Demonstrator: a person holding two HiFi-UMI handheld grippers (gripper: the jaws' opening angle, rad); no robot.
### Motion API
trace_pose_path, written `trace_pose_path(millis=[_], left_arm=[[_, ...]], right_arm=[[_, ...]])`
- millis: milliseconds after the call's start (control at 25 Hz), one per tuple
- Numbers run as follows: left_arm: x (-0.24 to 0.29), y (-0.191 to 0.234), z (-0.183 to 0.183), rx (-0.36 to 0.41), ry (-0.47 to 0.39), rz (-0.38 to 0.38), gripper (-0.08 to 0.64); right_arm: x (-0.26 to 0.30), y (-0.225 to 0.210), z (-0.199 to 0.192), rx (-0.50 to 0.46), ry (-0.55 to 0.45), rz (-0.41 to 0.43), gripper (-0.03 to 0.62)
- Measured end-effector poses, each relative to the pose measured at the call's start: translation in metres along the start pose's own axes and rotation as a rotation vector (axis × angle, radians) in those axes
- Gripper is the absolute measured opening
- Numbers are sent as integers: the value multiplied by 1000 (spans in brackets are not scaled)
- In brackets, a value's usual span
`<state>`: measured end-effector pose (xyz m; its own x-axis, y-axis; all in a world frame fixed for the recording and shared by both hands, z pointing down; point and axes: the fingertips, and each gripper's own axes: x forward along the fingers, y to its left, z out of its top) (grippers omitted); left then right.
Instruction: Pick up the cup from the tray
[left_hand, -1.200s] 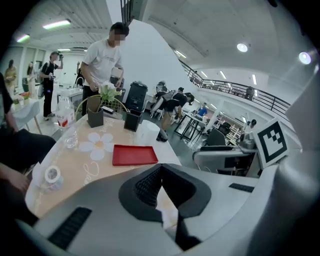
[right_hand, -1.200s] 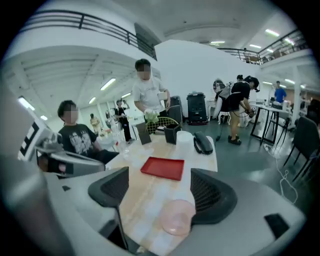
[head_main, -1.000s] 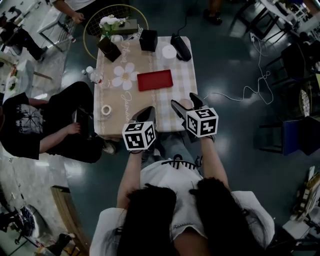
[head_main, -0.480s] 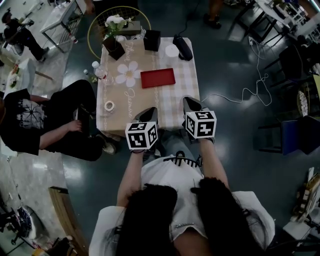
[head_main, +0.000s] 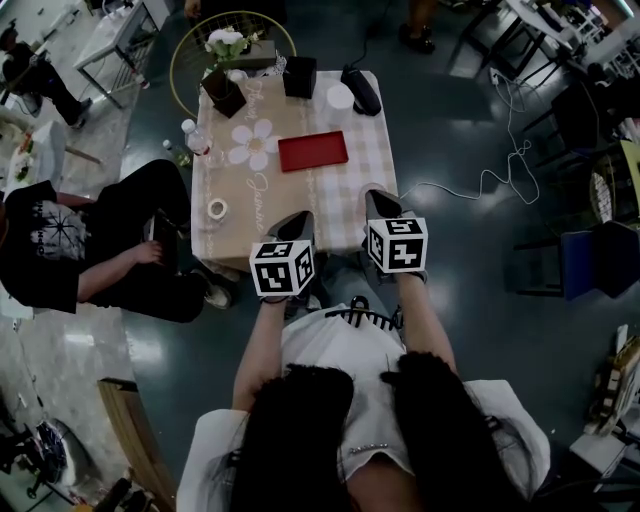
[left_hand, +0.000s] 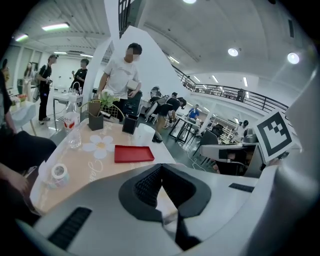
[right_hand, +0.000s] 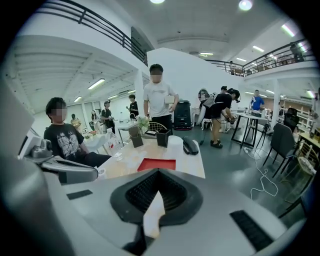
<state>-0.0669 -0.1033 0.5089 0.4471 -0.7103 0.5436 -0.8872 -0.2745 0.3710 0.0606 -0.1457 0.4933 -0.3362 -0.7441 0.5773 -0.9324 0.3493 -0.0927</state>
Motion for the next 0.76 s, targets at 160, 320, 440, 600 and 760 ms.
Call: trace_pose_path(millis=[160, 320, 440, 600, 760], left_arm=[[-2, 0, -4, 10, 5, 2, 8], [-5, 4, -3, -7, -7, 5, 8], [-6, 6, -4, -10, -7, 7, 8], [-5, 7, -7, -12, -2, 4, 8], [-4, 7, -9, -12, 4, -1, 8]], right_arm=[[-1, 2, -5, -4, 11, -4, 6], [-1, 2, -11, -9, 20, -8, 6], [-1, 2, -15, -4, 29, -9, 6], [1, 3, -17, -6, 31, -8, 6], [3, 3, -18, -5, 37, -12, 6]])
